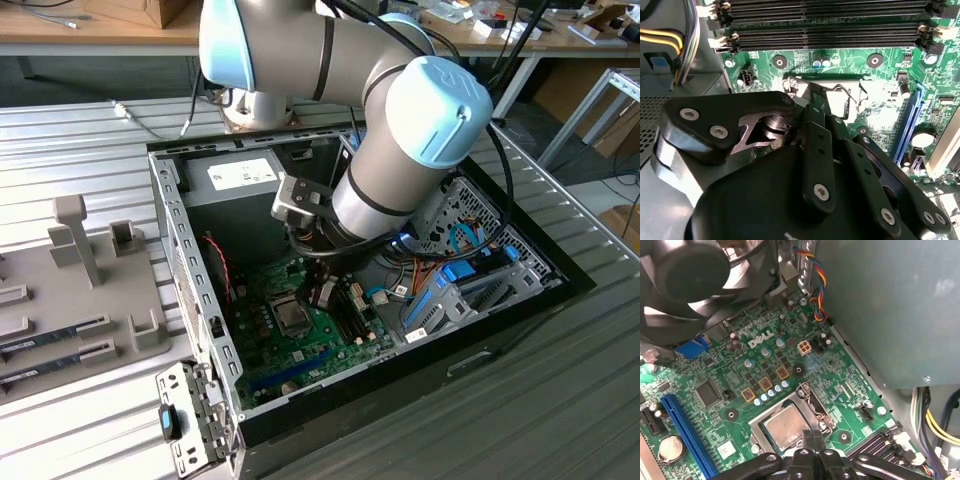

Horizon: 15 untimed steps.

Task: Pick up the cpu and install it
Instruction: 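Install the first cpu locking lever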

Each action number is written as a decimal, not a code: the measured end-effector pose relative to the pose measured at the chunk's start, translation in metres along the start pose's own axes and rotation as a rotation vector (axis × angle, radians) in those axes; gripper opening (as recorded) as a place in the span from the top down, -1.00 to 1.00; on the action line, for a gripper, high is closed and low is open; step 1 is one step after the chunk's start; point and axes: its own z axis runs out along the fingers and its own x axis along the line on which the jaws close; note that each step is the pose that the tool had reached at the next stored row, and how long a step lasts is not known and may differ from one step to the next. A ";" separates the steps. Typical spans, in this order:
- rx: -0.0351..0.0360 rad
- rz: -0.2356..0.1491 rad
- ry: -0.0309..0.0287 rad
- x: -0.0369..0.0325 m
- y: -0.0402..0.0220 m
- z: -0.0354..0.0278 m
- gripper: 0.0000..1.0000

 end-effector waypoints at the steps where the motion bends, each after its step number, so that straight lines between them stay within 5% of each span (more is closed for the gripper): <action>1: 0.0002 0.000 0.0004 0.0000 -0.0003 0.0012 0.79; 5: 0.0006 0.002 0.0003 0.0008 -0.0017 0.0064 0.79; 11: 0.0099 0.004 0.0142 0.0009 -0.0031 0.0145 0.79; 15: 0.0398 0.010 0.0589 0.0011 -0.0036 0.0155 0.79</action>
